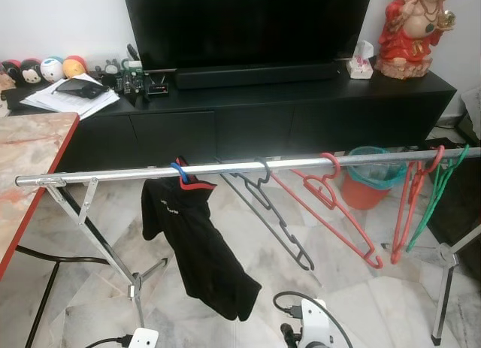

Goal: Hang hanger

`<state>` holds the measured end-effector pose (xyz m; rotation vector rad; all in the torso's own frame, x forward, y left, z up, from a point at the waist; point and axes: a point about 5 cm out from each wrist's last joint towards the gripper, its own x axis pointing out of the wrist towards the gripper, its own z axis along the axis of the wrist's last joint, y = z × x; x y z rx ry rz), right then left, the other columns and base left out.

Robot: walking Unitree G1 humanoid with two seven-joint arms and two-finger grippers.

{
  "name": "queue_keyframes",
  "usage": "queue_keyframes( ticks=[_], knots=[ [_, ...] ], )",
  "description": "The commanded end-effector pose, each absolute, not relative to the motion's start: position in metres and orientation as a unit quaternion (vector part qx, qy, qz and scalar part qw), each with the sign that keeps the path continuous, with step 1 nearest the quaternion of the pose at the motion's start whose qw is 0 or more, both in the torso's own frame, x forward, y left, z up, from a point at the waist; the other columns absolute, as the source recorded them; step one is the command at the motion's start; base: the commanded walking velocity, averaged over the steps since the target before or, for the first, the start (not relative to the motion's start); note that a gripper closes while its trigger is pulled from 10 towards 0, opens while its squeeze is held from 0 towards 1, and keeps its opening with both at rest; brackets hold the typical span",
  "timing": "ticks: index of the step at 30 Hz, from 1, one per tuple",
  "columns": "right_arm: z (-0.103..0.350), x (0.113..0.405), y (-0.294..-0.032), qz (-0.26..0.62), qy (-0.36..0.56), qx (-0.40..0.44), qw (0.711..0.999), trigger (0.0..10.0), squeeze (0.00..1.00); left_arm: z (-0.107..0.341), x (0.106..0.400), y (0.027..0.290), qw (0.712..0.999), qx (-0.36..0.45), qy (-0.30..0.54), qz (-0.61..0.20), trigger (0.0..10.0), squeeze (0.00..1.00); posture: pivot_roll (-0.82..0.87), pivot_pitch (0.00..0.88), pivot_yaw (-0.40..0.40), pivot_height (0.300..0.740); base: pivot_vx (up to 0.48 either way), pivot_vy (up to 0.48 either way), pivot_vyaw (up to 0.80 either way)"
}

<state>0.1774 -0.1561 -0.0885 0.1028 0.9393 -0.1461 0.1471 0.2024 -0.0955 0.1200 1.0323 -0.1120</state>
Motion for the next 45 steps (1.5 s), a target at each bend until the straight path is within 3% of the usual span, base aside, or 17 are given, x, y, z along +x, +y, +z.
queue_keyframes(
  ticks=[1, 5, 9, 35, 45],
  knots=[
    [-0.088, 0.176, -0.181, -0.076, 0.459, 0.042, 0.884, 10.0, 0.00, -0.098, 0.140, 0.203, 0.860, 0.062, 0.502, -0.060, 10.0, 0.00, -0.03, 0.000, 0.010, 0.740, -0.277, 0.000, 0.00],
    [-0.086, 0.176, -0.200, -0.085, 0.461, 0.030, 0.883, 10.0, 0.00, -0.098, 0.140, 0.204, 0.860, 0.059, 0.504, -0.055, 10.0, 0.00, -0.04, 0.000, 0.017, 0.740, -0.278, 0.000, 0.00],
    [-0.086, 0.174, -0.203, -0.093, 0.461, 0.035, 0.882, 10.0, 0.00, -0.098, 0.141, 0.204, 0.860, 0.061, 0.503, -0.057, 10.0, 0.00, -0.04, 0.000, 0.017, 0.740, -0.281, 0.000, 0.00],
    [-0.088, 0.172, -0.198, -0.093, 0.461, 0.046, 0.881, 10.0, 0.00, -0.096, 0.137, 0.219, 0.857, 0.068, 0.508, -0.055, 10.0, 0.00, -0.04, 0.000, 0.020, 0.740, -0.267, 0.000, 0.00],
    [-0.088, 0.172, -0.197, -0.088, 0.461, 0.046, 0.882, 10.0, 0.00, -0.098, 0.138, 0.211, 0.856, 0.074, 0.508, -0.056, 10.0, 0.00, -0.03, 0.000, 0.012, 0.740, 0.000, 0.000, 0.00]
  ],
)
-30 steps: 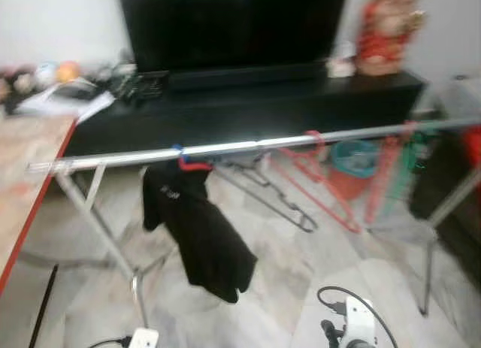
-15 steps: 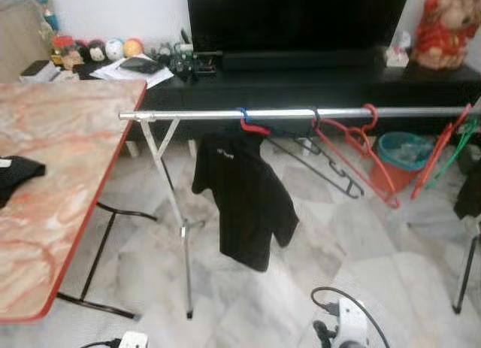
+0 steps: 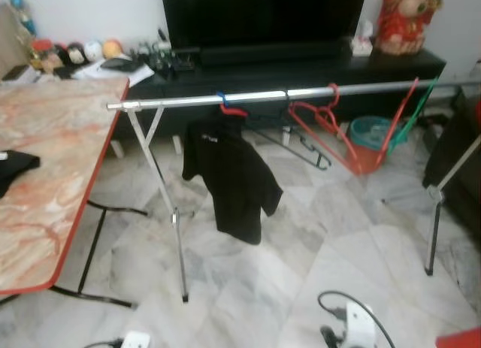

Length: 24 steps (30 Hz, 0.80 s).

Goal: Hang hanger

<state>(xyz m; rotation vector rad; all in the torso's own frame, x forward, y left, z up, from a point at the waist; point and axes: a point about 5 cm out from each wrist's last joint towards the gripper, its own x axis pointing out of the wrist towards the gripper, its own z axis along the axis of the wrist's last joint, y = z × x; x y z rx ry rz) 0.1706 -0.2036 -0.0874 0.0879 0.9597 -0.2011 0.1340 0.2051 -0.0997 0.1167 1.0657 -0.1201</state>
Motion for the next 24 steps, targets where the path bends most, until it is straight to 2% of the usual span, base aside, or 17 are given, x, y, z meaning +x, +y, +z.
queue_keyframes(
  ticks=[1, 12, 24],
  knots=[
    [-0.087, 0.173, -0.197, -0.089, 0.459, 0.048, 0.882, 10.0, 0.00, -0.098, 0.138, 0.210, 0.856, 0.076, 0.508, -0.054, 10.0, 0.00, -0.03, 0.000, 0.011, 0.740, 0.000, -0.364, 0.00],
    [-0.086, 0.176, -0.197, -0.086, 0.458, 0.047, 0.883, 10.0, 0.00, -0.099, 0.140, 0.200, 0.858, 0.071, 0.505, -0.058, 10.0, 0.00, -0.03, 0.000, 0.008, 0.740, 0.000, -0.377, 0.00],
    [-0.085, 0.180, -0.193, -0.078, 0.453, 0.054, 0.887, 10.0, 0.00, -0.095, 0.147, 0.204, 0.863, 0.072, 0.496, -0.057, 10.0, 0.00, -0.04, 0.000, 0.011, 0.740, 0.000, -0.369, -0.70]
  ],
)
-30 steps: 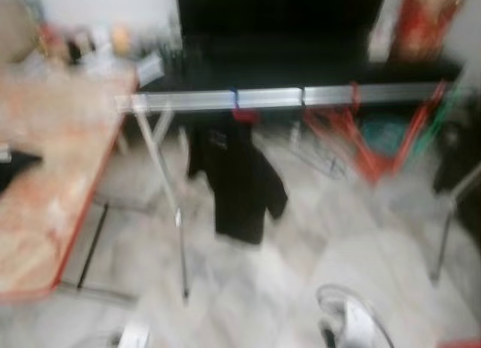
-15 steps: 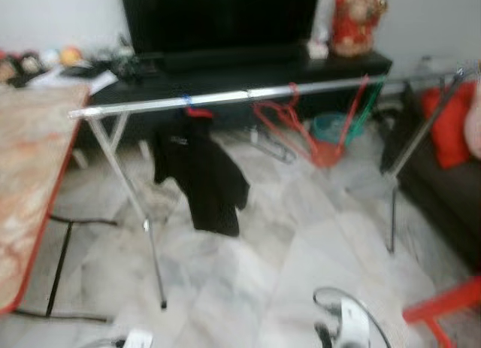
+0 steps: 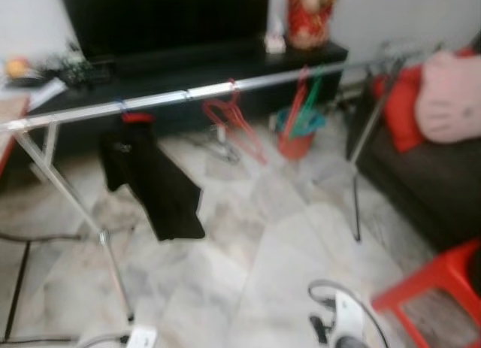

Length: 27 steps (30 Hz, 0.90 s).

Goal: Hang hanger

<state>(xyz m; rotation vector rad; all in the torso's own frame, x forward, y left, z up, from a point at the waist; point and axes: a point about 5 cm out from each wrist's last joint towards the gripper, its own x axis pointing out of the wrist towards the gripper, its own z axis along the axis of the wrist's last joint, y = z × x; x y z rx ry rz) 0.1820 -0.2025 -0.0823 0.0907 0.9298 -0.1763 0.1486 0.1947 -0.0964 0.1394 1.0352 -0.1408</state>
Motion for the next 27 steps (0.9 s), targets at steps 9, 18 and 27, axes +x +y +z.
queue_keyframes(
  ticks=[9, 18, 27],
  knots=[
    [-0.0840, 0.1820, -0.1924, -0.077, 0.451, 0.052, 0.887, 10.0, 0.00, -0.0945, 0.1479, 0.2073, 0.866, 0.076, 0.492, -0.052, 10.0, 0.00, -0.04, 0.000, 0.011, 0.740, 0.000, -0.152, -0.62],
    [-0.0846, 0.1811, -0.1914, -0.075, 0.453, 0.050, 0.887, 10.0, 0.00, -0.0945, 0.1466, 0.2083, 0.869, 0.065, 0.489, -0.047, 10.0, 0.00, -0.04, 0.000, 0.012, 0.740, 0.000, 0.000, -0.61],
    [-0.0852, 0.1799, -0.1917, -0.075, 0.456, 0.048, 0.886, 10.0, 0.00, -0.0949, 0.1481, 0.2046, 0.868, 0.065, 0.490, -0.048, 10.0, 0.00, -0.04, 0.000, 0.012, 0.740, 0.000, 0.000, -0.60]
  ],
)
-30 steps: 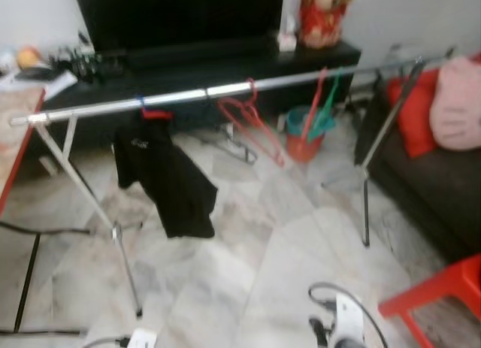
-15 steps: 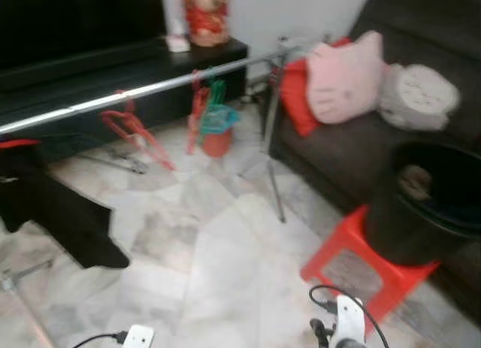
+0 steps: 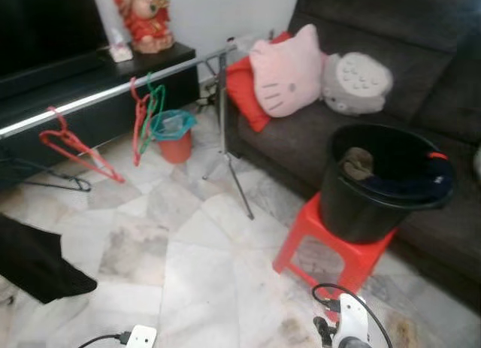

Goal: Hang hanger

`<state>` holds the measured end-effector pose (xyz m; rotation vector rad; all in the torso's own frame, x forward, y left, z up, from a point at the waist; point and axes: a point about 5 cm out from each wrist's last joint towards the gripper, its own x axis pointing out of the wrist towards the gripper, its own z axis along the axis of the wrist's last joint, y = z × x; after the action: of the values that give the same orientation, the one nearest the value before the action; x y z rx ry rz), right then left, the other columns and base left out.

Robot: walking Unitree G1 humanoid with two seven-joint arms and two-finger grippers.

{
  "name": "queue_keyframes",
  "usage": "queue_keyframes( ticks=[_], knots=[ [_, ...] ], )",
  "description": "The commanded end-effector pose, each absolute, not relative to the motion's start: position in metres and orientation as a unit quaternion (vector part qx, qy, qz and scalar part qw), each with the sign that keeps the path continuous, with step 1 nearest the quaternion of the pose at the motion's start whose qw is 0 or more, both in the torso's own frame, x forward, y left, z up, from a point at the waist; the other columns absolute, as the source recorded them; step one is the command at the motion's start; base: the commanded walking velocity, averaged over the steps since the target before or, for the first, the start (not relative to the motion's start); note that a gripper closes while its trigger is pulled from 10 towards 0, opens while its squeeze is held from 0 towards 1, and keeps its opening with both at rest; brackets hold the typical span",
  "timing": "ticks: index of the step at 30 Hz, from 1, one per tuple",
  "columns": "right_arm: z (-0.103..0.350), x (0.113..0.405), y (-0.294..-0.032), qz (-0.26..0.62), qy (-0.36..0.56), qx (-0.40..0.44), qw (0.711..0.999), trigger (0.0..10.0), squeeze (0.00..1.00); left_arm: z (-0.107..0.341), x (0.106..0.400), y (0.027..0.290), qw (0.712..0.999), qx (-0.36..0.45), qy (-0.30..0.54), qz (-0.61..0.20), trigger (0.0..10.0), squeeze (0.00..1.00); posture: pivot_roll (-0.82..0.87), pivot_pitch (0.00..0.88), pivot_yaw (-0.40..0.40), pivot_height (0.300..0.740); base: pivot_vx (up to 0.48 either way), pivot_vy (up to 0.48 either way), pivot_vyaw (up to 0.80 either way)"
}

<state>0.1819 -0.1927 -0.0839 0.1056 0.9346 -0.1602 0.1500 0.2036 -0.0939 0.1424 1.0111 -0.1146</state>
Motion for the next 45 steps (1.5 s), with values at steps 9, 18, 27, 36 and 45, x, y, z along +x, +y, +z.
queue_keyframes(
  ticks=[9, 18, 27, 36, 45],
  knots=[
    [-0.0856, 0.1790, -0.1914, -0.075, 0.457, 0.049, 0.885, 10.0, 0.00, -0.0950, 0.1512, 0.1995, 0.867, 0.056, 0.493, -0.042, 10.0, 0.00, -0.04, 0.000, 0.012, 0.740, 0.000, 0.086, -0.60],
    [-0.0855, 0.1797, -0.1898, -0.073, 0.455, 0.050, 0.886, 10.0, 0.00, -0.0956, 0.1514, 0.1960, 0.866, 0.065, 0.494, -0.049, 10.0, 0.00, -0.03, 0.000, 0.011, 0.740, 0.000, 0.101, -0.59],
    [-0.0854, 0.1798, -0.1900, -0.072, 0.456, 0.050, 0.886, 10.0, 0.00, -0.0955, 0.1501, 0.1993, 0.865, 0.066, 0.494, -0.050, 10.0, 0.00, -0.03, 0.000, 0.011, 0.740, 0.000, 0.000, -0.59],
    [-0.0854, 0.1801, -0.1891, -0.071, 0.456, 0.050, 0.886, 10.0, 0.00, -0.0948, 0.1498, 0.2033, 0.867, 0.064, 0.492, -0.045, 10.0, 0.00, -0.03, 0.000, 0.009, 0.740, 0.000, 0.000, -0.58],
    [-0.0838, 0.1834, -0.1862, -0.072, 0.445, 0.055, 0.891, 10.0, 0.00, -0.0944, 0.1508, 0.2030, 0.867, 0.066, 0.491, -0.050, 10.0, 0.00, -0.03, 0.000, 0.012, 0.740, 0.122, 0.000, -0.06]
  ],
)
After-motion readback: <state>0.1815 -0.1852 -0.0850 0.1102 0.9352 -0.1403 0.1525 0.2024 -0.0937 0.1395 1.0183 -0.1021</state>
